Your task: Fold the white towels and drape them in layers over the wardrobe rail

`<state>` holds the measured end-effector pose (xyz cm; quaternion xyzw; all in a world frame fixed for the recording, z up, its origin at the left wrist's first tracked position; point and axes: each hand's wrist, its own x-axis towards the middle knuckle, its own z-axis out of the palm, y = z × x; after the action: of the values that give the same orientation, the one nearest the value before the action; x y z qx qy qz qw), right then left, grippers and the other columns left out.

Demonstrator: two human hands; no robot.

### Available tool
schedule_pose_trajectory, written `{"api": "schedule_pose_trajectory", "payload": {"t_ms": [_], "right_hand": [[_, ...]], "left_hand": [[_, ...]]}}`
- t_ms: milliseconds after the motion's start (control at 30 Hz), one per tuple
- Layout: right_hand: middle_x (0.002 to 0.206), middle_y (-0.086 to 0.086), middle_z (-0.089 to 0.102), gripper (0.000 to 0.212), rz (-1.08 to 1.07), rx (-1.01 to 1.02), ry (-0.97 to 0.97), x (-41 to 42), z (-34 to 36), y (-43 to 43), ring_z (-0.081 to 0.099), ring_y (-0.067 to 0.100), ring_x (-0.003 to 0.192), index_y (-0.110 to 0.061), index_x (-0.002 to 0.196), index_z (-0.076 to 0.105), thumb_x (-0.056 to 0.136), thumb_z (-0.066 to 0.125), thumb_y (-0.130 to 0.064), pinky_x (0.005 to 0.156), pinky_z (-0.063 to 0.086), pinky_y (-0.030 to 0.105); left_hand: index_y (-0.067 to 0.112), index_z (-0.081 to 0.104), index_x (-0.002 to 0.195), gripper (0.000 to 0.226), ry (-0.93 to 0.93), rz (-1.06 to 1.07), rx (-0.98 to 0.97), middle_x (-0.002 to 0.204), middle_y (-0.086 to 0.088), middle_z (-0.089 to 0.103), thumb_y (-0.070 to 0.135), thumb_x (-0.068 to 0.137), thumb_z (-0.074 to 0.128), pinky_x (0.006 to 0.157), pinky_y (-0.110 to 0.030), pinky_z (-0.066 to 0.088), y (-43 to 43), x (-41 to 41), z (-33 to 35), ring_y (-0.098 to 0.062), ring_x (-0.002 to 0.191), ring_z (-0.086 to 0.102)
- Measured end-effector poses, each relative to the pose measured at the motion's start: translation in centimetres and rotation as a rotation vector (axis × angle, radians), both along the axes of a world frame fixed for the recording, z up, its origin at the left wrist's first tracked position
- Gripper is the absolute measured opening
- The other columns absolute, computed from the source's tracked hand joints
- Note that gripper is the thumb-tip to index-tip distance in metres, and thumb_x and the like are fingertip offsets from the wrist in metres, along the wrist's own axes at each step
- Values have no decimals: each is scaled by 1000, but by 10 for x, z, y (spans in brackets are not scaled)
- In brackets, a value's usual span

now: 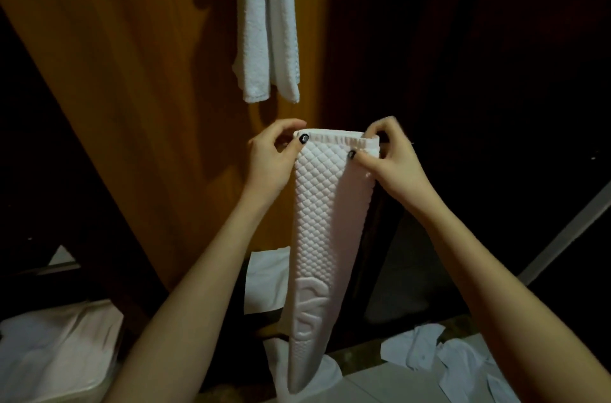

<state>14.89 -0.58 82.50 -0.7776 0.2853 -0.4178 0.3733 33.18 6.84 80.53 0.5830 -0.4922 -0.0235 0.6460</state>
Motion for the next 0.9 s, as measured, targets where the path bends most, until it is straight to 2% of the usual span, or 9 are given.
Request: {"api": "schedule_pose_trajectory", "payload": {"t_ms": [100,167,267,400,467,533,600,833,900], "right_hand": [[101,-1,69,41,97,269,-183,5,-5,1,70,6,85,-15,122,51,87,71,-10,69,56,23],[108,1,71,34,173,336,-172,10,-13,3,70,10,96,-11,119,61,86,71,-9,77,55,24],[103,-1,74,21,177,315,-153,15,-22,2,70,14,97,-14,109,68,88,69,-11,82,56,27],[98,4,75,20,182,398,-259,15,-12,-6,72,19,92,-8,109,68,90,66,-11,78,57,29],[94,5,75,16,200,430,-293,13,1,-12,72,18,87,-7,107,67,92,62,-10,74,58,28],[92,4,74,15,223,439,-280,10,16,-18,72,15,82,-6,107,64,95,58,-12,69,58,25],[91,2,74,19,242,454,-251,6,29,-25,72,15,82,-7,109,63,97,56,-19,68,58,26],[93,0,72,22,308,532,-256,-5,49,-45,69,14,85,-10,106,63,99,49,-26,70,56,27],[91,-1,71,21,308,551,-258,-7,46,-49,69,14,84,-12,103,64,99,49,-26,71,57,27]], "left_hand": [[17,59,96,21,142,-67,-76,92,8,61,-2,87,65,77,-15,49,0,0,8,-1,84,59],[19,54,92,25,187,-63,-107,90,5,60,-3,86,65,76,-16,49,-2,-1,8,0,81,58],[16,53,94,22,293,-100,-95,88,2,62,-1,87,66,74,-16,50,-5,-4,4,-1,79,61],[10,56,109,12,351,-270,74,98,4,66,9,99,49,82,-19,49,-3,7,-14,1,88,64],[16,61,104,19,398,-355,205,101,4,66,9,101,44,88,-27,48,1,6,-38,-6,94,64],[18,63,100,21,520,-419,251,99,1,69,4,98,47,85,-31,50,7,-1,-57,-12,92,65],[15,62,100,21,634,-465,203,98,-1,70,-2,93,53,80,-27,53,11,-7,-64,-14,92,65],[10,68,83,2,452,-501,205,78,4,70,8,83,67,72,-21,50,8,-14,-63,-7,79,64],[7,71,82,13,412,-518,216,79,0,70,19,78,68,76,-23,51,6,-15,-64,-11,80,64]]}}
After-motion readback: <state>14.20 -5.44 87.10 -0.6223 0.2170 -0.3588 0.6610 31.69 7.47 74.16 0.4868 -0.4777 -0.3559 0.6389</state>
